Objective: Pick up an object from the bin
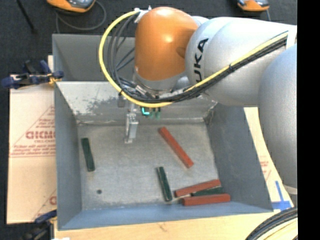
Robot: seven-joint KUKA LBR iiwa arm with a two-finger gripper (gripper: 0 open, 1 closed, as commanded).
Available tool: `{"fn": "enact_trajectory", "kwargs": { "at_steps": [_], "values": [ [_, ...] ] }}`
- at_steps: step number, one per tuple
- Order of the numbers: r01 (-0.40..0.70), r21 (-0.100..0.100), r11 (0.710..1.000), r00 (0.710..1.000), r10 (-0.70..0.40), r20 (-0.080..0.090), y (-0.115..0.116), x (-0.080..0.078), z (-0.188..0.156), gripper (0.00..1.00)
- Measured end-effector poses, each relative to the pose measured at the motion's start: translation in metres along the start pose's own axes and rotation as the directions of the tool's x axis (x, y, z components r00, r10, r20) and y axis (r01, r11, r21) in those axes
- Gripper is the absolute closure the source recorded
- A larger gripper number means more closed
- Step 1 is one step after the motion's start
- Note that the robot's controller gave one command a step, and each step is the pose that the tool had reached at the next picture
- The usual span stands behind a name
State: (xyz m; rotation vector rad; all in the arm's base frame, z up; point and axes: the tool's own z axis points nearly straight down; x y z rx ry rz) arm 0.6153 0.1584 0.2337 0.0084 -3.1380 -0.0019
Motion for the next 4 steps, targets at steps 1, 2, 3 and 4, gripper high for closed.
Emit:
{"fn": "enact_trajectory", "kwargs": {
  "at_steps": [1, 2, 3, 4],
  "values": [
    [-0.033, 0.001, 0.999, 0.999, 0.033, -0.006, -0.032, -0.035, 0.168, 0.00],
    [-0.271, 0.001, 0.963, 0.963, 0.271, -0.012, -0.091, -0.035, 0.164, 0.00],
    [-0.485, 0.001, 0.874, 0.874, 0.485, 0.007, -0.220, -0.014, 0.132, 0.00],
    [-0.653, -0.001, 0.757, 0.757, 0.653, 0.002, -0.195, 0.015, 0.164, 0.00]
  ]
}}
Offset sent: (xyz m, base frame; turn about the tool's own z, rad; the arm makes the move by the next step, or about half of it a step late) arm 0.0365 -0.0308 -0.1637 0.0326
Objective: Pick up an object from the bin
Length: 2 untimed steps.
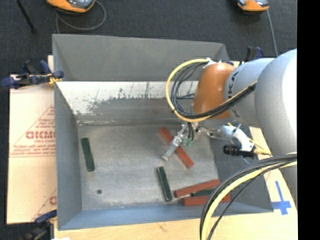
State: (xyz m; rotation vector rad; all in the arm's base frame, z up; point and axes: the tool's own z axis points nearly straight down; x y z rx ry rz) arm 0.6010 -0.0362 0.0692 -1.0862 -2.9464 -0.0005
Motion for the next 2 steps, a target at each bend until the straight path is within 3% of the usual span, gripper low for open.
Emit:
{"fn": "enact_trajectory", "kwargs": {
  "at_steps": [1, 2],
  "values": [
    [0.001, -0.001, 1.000, 1.000, -0.001, 0.002, 0.0000, -0.0010, -0.0006, 0.00],
    [0.000, -0.002, 1.000, 1.000, 0.000, 0.002, 0.0003, -0.0011, -0.0012, 1.00]
  ]
}}
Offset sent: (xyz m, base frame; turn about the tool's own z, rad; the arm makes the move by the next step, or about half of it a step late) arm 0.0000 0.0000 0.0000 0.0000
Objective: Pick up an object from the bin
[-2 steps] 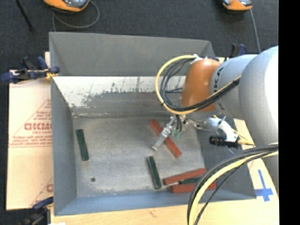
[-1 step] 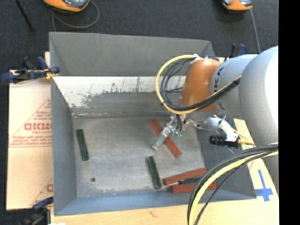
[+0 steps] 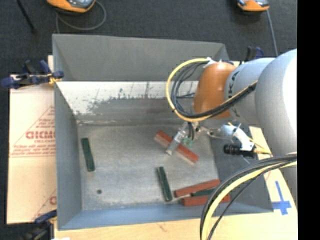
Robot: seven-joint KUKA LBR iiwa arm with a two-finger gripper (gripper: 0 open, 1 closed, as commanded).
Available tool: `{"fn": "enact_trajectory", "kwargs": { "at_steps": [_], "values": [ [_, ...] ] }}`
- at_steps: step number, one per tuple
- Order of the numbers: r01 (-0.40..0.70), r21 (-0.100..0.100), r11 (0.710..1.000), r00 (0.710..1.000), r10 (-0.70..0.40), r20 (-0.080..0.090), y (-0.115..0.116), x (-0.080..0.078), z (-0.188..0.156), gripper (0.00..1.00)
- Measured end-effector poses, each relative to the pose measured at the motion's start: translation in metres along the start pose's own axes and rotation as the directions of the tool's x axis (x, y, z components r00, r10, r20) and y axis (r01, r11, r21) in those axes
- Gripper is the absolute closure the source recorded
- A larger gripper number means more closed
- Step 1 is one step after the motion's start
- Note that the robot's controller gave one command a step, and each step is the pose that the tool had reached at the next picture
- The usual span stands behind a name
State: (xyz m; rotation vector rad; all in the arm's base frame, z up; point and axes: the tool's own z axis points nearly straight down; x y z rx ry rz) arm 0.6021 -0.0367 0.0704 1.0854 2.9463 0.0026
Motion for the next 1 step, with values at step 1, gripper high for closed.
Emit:
{"fn": "enact_trajectory", "kwargs": {
  "at_steps": [1],
  "values": [
    [0.002, -0.004, 1.000, 1.000, -0.002, 0.006, 0.0009, -0.0028, -0.0639, 1.00]
  ]
}}
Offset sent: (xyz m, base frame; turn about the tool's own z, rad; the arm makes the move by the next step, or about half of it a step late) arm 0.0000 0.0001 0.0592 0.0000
